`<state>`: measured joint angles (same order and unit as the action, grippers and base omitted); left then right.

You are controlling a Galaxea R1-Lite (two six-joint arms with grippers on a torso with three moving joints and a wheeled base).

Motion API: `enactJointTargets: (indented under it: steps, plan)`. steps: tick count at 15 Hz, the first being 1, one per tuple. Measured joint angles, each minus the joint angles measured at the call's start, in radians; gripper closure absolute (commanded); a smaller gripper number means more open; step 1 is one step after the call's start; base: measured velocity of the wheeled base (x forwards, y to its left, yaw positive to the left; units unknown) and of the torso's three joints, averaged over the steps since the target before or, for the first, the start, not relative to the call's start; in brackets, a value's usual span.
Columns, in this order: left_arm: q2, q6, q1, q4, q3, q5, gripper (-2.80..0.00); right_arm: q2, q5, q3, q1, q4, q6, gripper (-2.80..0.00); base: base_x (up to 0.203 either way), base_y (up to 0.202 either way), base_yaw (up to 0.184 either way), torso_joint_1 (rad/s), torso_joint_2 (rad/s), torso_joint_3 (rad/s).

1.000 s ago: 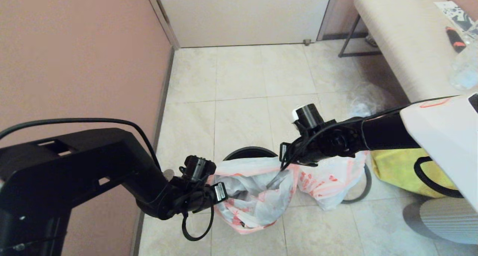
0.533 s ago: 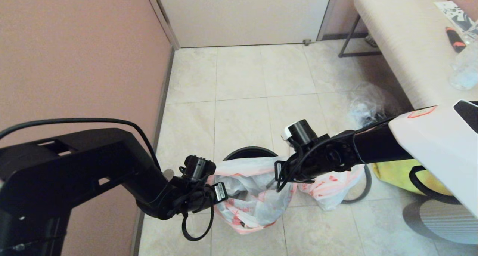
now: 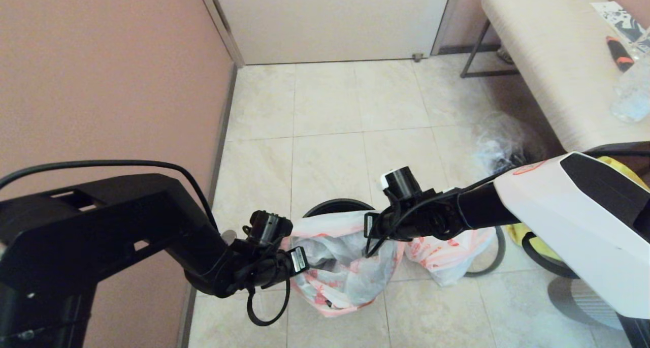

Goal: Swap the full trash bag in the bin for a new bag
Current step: Put the new garbage bag on the trash can

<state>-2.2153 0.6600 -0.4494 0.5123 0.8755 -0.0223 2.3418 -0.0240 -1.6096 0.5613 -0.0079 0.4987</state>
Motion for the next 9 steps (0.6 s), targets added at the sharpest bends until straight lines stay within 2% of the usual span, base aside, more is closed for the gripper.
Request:
enactJointTargets:
  steps: [4,6,9]
  plan:
    - [-0.001,-0.001,-0.001,0.0,0.0,-0.002,0.0,0.039,0.008,-0.034,-0.022,-0.237,0.001,0.0,0.0,0.0,0.0,0.0,0.0,0.0]
    - [-0.001,-0.002,-0.008,0.0,-0.003,-0.004,0.0,0.065,0.01,-0.108,-0.026,-0.237,-0.003,0.0,0.0,0.0,0.0,0.0,0.0,0.0]
    - [-0.001,-0.002,-0.012,0.0,-0.004,-0.005,0.0,0.128,0.009,-0.284,-0.039,-0.142,-0.025,0.0,0.0,0.0,0.0,0.0,0.0,0.0]
